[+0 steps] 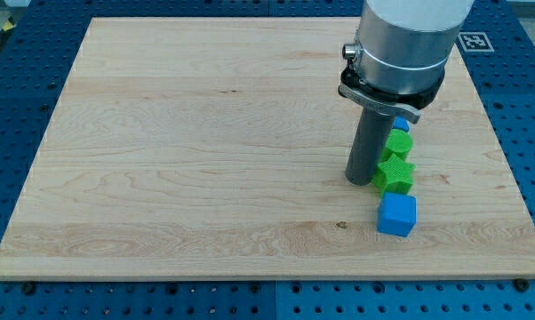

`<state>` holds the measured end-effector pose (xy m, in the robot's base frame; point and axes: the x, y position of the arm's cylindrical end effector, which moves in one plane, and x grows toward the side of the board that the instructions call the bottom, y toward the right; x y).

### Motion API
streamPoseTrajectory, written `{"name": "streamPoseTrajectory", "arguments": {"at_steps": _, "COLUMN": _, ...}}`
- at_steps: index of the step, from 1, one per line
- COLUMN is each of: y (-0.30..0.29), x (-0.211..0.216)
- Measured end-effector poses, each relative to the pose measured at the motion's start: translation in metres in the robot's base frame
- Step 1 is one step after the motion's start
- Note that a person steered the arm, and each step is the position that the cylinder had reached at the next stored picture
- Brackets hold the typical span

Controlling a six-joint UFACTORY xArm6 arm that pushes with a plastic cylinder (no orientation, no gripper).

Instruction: Slide blue cube to the bottom of the green star

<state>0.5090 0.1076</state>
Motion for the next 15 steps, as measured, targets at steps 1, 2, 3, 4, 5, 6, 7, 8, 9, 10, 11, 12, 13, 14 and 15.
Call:
{"name": "streamPoseTrajectory", "arguments": {"at_steps": 1, "y": 0.003, "x": 0.001}}
{"name": "streamPoseTrajectory", "arguments": {"at_steps": 2, "y": 0.007, "x": 0.005}}
{"name": "streamPoseTrajectory", "arguments": {"at_steps": 3, "y": 0.007, "x": 0.005}}
{"name": "streamPoseTrajectory", "arguments": {"at_steps": 4, "y": -0.012, "x": 0.005}}
{"name": "streamPoseTrajectory", "arguments": {"at_steps": 5, "y": -0.035, "x": 0.019}}
{"name": "streamPoseTrajectory", "arguments": {"at_steps": 6, "y": -0.053, "x": 0.047}}
{"name": "streamPoseTrajectory", "arguments": {"at_steps": 7, "y": -0.061, "x": 0.064}}
{"name": "streamPoseTrajectory", "arguments": {"at_steps": 8, "y": -0.061, "x": 0.065}}
{"name": "streamPoseTrajectory", "arguments": {"at_steps": 9, "y": -0.055, "x": 0.062}}
{"name": "streamPoseTrajectory", "arguments": {"at_steps": 10, "y": -0.035, "x": 0.061}}
{"name": "streamPoseTrajectory", "arguments": {"at_steps": 11, "y": -0.022, "x": 0.061}}
{"name": "streamPoseTrajectory", "arguments": {"at_steps": 12, "y": -0.013, "x": 0.061}}
{"name": "streamPoseTrajectory", "arguments": {"at_steps": 13, "y": -0.007, "x": 0.061}}
{"name": "streamPoseTrajectory", "arguments": {"at_steps": 14, "y": -0.004, "x": 0.061}}
{"name": "streamPoseTrajectory", "arguments": {"at_steps": 15, "y": 0.001, "x": 0.061}}
